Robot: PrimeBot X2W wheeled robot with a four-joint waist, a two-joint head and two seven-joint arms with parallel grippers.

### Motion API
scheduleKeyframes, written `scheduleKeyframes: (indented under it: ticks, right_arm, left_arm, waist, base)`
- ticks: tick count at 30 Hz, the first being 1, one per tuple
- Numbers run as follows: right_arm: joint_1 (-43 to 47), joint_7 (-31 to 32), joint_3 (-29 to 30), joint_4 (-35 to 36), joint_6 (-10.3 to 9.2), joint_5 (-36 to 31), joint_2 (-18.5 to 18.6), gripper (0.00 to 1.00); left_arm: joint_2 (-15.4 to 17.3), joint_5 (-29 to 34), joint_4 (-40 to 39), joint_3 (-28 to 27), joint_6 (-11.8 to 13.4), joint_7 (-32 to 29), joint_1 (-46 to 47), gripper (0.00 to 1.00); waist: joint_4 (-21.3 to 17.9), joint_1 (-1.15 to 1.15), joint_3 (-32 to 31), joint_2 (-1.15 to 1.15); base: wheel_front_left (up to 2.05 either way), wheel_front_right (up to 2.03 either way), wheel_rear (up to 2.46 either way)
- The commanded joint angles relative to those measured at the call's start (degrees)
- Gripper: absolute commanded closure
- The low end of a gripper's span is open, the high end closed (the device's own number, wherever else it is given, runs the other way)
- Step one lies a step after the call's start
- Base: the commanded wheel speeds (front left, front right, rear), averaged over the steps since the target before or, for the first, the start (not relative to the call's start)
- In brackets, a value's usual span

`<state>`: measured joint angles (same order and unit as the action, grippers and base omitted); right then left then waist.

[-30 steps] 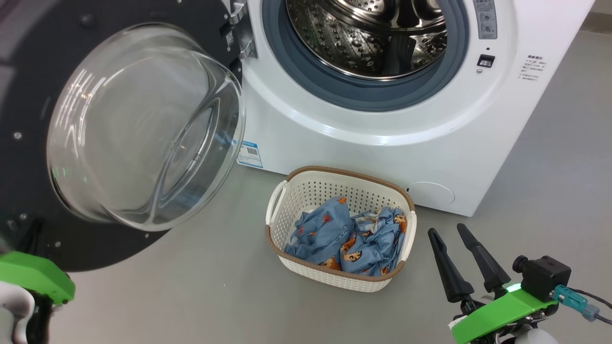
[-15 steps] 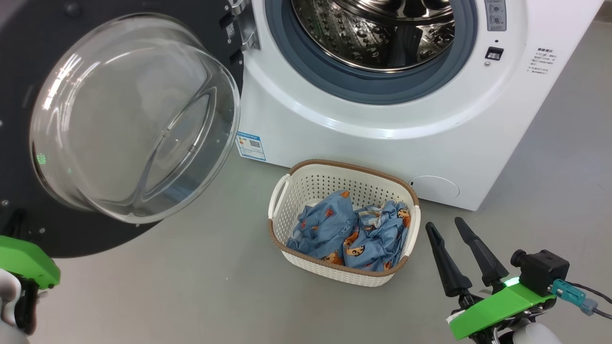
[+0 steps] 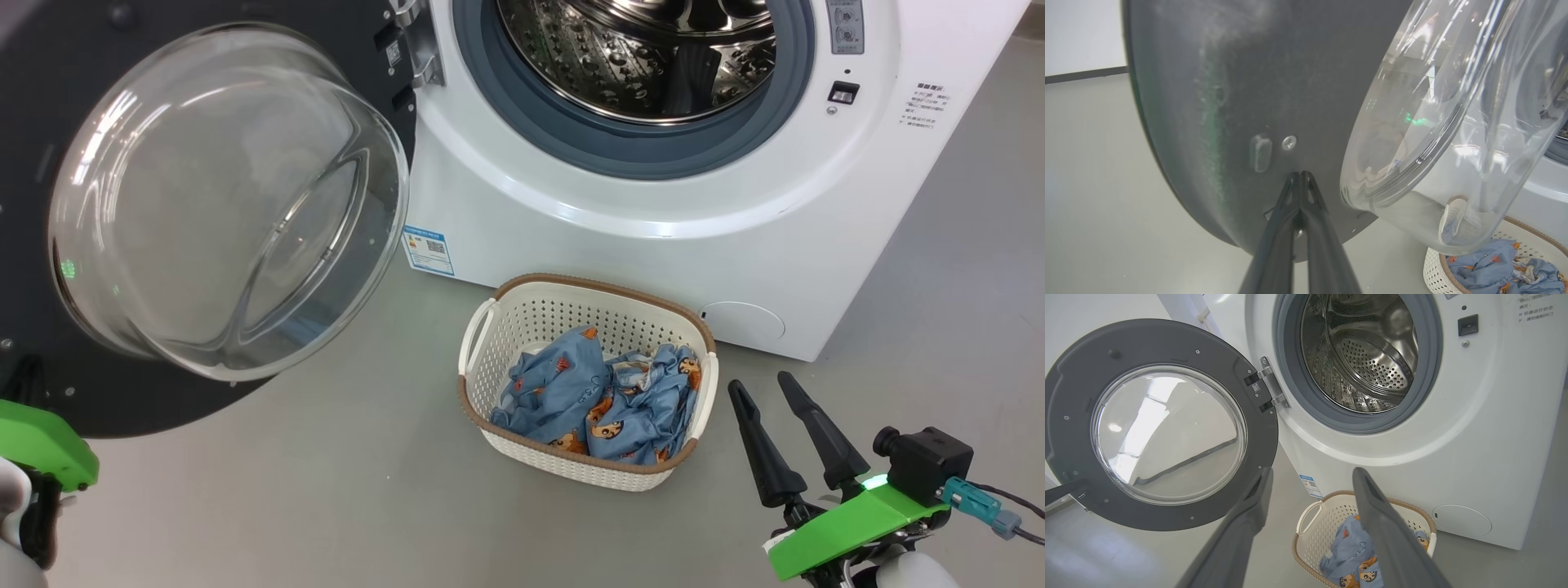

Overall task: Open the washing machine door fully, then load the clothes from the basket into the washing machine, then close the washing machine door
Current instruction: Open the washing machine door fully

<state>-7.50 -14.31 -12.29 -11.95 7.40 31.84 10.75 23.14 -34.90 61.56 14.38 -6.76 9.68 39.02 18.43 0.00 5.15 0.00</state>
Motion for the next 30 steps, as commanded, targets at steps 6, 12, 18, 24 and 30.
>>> scheduleKeyframes:
  ticks: [6, 12, 18, 24, 30]
  right_arm:
    - [-1.6, -0.7, -1.1, 1.3, 0.09, 0.0, 0.0, 0.00]
    - [-1.4, -0.7, -1.1, 1.2, 0.09, 0.0, -0.1, 0.00]
    - [-0.5, -0.7, -0.8, 1.2, 0.09, 0.2, -0.2, 0.00]
    - [0.0, -0.7, -0.8, 1.1, 0.09, 0.3, 0.0, 0.00]
    - [0.0, -0.7, -1.5, 1.2, 0.09, 0.2, 0.1, 0.00]
  left_arm:
    - [3.2, 0.0, 0.4, -0.7, -0.3, 2.0, 3.1, 1.00]
    - [2.7, -0.6, -0.4, 0.4, -0.6, 3.4, 2.5, 1.00]
    - [2.4, -1.6, -3.2, 1.7, -0.7, 4.3, 0.4, 1.00]
    - [2.6, -2.6, -7.3, 2.5, -0.7, 4.8, -2.4, 1.00]
    - [3.0, -3.3, -12.5, 2.4, -0.7, 5.1, -6.4, 0.00]
  waist:
    - [0.2, 0.00, -0.1, 0.00]
    - [0.0, 0.00, -0.7, 0.00]
    - [0.1, 0.00, -1.6, 0.00]
    - [0.1, 0.00, -2.5, 0.00]
    - [-1.0, 0.00, -3.4, 0.00]
  base:
    - [0.00, 0.00, 0.00]
    - [0.00, 0.00, 0.00]
    - [0.00, 0.00, 0.00]
    - [0.00, 0.00, 0.00]
    - [0.00, 0.00, 0.00]
